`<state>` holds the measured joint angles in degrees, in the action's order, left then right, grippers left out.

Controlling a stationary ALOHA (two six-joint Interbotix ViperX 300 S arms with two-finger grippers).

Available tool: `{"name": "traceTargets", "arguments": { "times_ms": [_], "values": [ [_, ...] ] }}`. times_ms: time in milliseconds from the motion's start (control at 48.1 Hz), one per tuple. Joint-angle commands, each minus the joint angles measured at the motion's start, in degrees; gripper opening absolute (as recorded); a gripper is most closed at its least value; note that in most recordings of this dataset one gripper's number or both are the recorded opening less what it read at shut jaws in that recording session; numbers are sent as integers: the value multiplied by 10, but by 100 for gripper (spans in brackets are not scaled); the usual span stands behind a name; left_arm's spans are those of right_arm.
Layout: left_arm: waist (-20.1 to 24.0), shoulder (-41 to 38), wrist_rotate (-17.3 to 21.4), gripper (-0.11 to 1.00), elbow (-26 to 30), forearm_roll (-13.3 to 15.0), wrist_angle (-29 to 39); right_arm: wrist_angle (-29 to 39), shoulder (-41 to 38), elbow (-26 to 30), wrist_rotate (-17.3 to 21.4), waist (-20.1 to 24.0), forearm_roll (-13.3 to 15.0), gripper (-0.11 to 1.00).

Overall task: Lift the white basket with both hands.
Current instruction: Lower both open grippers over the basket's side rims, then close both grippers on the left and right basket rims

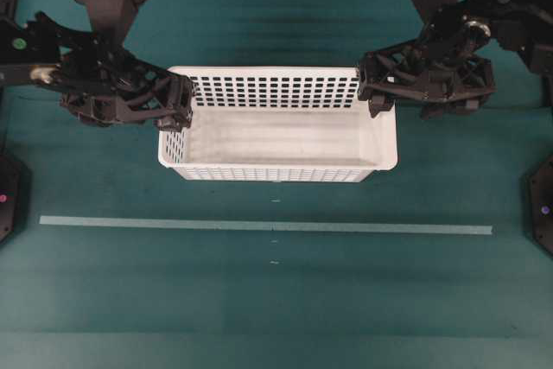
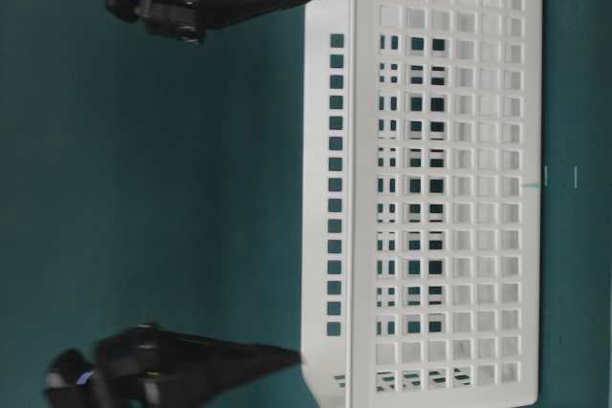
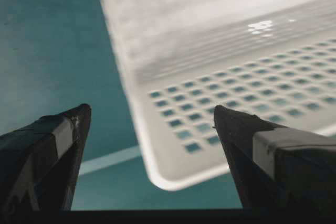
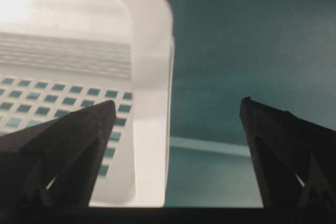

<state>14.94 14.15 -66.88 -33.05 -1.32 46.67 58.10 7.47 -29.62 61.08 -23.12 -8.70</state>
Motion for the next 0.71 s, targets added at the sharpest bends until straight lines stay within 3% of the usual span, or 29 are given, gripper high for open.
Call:
{"name": "traceTargets", "arguments": {
  "times_ms": [0,291,686],
  "values": [
    [1,-9,-3,94,-9,-3,-11,-21,-11,-5,8,6,1,96],
    [5,-57,-3,94,-27,-3,-80,-99,-58,-25,23,25,2,96],
    [5,-74,-3,94,-29,-3,-87,-134,-74,-33,23,25,2,96]
  ]
}}
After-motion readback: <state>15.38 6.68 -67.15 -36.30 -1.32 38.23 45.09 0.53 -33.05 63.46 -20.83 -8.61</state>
